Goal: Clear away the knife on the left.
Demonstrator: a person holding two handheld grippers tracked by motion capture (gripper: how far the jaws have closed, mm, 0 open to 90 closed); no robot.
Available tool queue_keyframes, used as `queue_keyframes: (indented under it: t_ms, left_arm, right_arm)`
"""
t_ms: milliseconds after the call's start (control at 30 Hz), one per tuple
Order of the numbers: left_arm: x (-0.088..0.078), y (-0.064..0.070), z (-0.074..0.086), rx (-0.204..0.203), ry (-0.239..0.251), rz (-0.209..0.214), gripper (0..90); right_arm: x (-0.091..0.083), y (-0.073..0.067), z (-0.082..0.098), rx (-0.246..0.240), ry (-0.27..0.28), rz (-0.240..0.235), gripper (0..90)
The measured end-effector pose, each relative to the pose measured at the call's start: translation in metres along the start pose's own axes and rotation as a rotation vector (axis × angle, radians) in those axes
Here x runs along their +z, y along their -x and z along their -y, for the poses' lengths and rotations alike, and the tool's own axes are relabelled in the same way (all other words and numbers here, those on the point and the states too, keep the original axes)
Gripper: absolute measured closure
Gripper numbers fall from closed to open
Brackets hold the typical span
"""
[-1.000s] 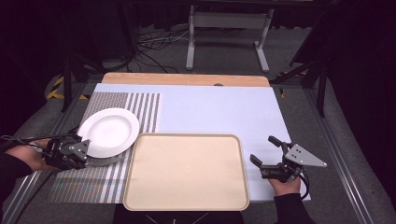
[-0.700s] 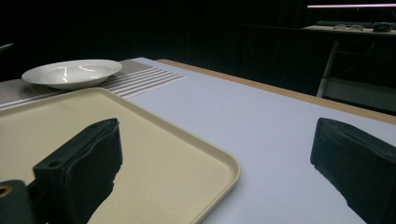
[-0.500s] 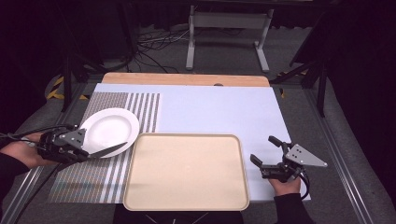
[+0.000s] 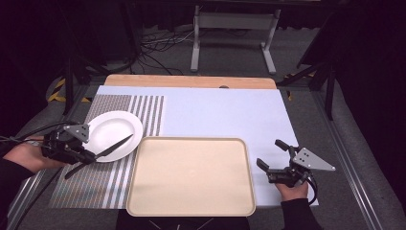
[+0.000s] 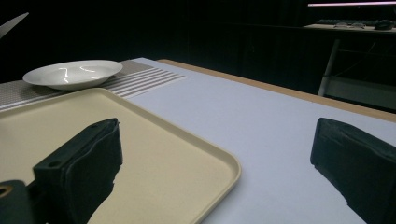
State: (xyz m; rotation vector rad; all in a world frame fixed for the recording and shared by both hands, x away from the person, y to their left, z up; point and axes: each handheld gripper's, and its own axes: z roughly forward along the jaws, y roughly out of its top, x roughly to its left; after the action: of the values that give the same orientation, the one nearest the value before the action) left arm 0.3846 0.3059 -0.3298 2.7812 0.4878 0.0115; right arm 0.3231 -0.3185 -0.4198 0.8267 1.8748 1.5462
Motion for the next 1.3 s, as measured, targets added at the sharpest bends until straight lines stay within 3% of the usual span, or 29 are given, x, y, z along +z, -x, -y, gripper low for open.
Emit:
queue_keyframes:
  t_ms: [67, 100, 133, 200, 267, 467, 700, 933, 1000, 1133, 1300]
  left_arm:
    - [0.001, -0.001, -0.002, -0.026, 0.006, 0.007, 80.3]
    - [0.002, -0.001, -0.004, -0.078, 0.005, 0.014, 80.3]
    - [0.002, -0.001, -0.004, -0.078, 0.005, 0.014, 80.3]
    - [0.003, -0.003, -0.008, -0.127, 0.038, 0.058, 80.3]
    - [0.003, -0.002, -0.009, -0.136, 0.048, 0.061, 80.3]
    - [0.009, 0.001, -0.022, -0.224, 0.051, 0.071, 80.3]
    - [0.017, 0.007, -0.037, -0.249, 0.051, 0.090, 80.3]
    - [0.025, 0.014, -0.055, -0.246, 0.054, 0.106, 80.3]
    - [0.028, 0.015, -0.059, -0.227, 0.061, 0.113, 80.3]
    - [0.036, 0.019, -0.067, -0.251, 0.077, 0.160, 80.2]
    - [0.047, 0.024, -0.079, -0.245, 0.076, 0.187, 80.2]
  right_arm:
    - [0.000, 0.000, 0.000, -0.001, -0.001, 0.001, 2.8]
    - [0.000, 0.000, 0.000, -0.003, -0.001, 0.001, 2.8]
    - [0.000, 0.000, 0.000, -0.003, -0.001, 0.001, 2.8]
    - [0.000, 0.000, 0.000, 0.002, -0.002, 0.001, 2.8]
    - [0.000, 0.000, 0.000, 0.003, -0.003, 0.001, 2.8]
    - [0.000, 0.000, 0.000, 0.003, -0.004, 0.000, 2.8]
    - [-0.001, 0.001, 0.000, 0.004, -0.003, -0.006, 2.8]
    - [-0.002, 0.002, 0.000, 0.007, 0.001, -0.007, 2.8]
    - [-0.002, 0.002, 0.000, 0.004, 0.000, -0.008, 2.8]
    - [-0.003, 0.002, -0.001, 0.000, 0.004, -0.008, 2.8]
    - [-0.002, 0.002, 0.000, 0.005, 0.001, -0.008, 2.8]
